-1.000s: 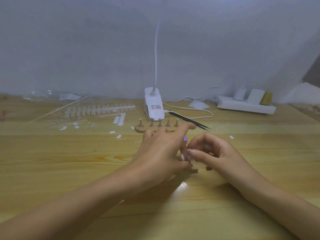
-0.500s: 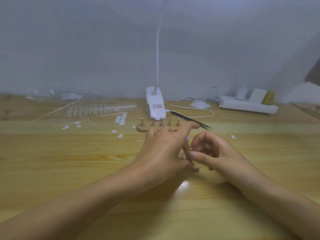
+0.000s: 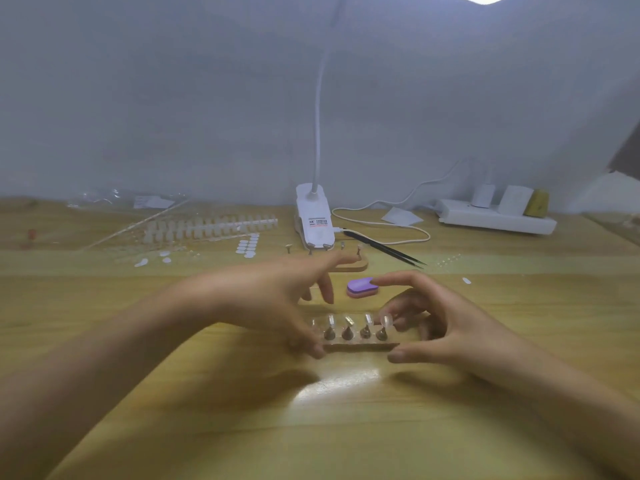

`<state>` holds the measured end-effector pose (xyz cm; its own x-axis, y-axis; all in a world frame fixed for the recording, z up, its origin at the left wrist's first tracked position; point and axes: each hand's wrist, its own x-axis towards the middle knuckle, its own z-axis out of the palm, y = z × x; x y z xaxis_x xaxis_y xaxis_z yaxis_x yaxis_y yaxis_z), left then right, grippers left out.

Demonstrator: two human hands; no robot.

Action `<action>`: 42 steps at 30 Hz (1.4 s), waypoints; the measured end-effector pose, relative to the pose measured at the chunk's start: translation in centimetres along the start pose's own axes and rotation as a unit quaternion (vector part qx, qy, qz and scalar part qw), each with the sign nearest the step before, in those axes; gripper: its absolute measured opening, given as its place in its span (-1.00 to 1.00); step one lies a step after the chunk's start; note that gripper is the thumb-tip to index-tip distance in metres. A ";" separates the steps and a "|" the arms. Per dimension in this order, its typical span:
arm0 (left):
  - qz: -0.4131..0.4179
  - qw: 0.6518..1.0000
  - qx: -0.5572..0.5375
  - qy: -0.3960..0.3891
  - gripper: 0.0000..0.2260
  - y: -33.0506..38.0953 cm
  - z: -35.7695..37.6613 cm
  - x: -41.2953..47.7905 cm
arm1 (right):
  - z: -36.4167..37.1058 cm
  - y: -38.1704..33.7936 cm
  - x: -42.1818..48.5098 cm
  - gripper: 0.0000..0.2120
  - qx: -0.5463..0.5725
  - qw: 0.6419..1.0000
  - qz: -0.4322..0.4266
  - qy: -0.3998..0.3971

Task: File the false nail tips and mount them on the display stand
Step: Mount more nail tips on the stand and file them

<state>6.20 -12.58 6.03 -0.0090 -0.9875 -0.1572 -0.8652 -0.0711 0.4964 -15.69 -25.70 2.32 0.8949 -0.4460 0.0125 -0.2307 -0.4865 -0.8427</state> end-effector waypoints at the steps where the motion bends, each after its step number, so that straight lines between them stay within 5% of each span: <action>1: -0.005 1.000 -0.001 -0.001 -0.06 -0.6 0.0 -0.2 | 0.2 0.0 -0.1 -0.32 -0.035 0.999 -0.020 0.010; 5: -0.007 0.997 -0.044 0.057 -0.22 -3.0 0.0 -1.0 | 1.1 -0.3 -0.3 -0.33 -0.067 0.992 -0.092 0.046; 10: 0.002 0.981 -0.001 0.195 -0.65 -5.2 0.6 -1.2 | 1.0 -0.3 -0.5 -0.28 -0.125 0.979 -0.146 0.070; 16: -0.027 0.973 0.081 0.214 -0.83 -5.6 1.8 -0.4 | -0.2 -0.5 -0.5 -0.16 -0.246 0.955 -0.152 0.066; 29: -0.034 0.980 -0.019 0.196 -0.75 -5.0 1.6 -0.7 | -6.9 3.9 -3.5 -0.14 -0.334 0.925 -0.100 0.148; 42: 0.087 0.975 0.027 0.202 -0.82 -1.1 4.7 2.0 | -9.9 7.1 -6.1 -0.18 -0.319 0.919 -0.081 0.216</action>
<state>4.75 -13.79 1.16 0.0300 -0.9596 0.2799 -0.8930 0.1001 0.4388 -26.57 -33.89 1.61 0.7339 -0.5178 0.4395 -0.4076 -0.8534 -0.3249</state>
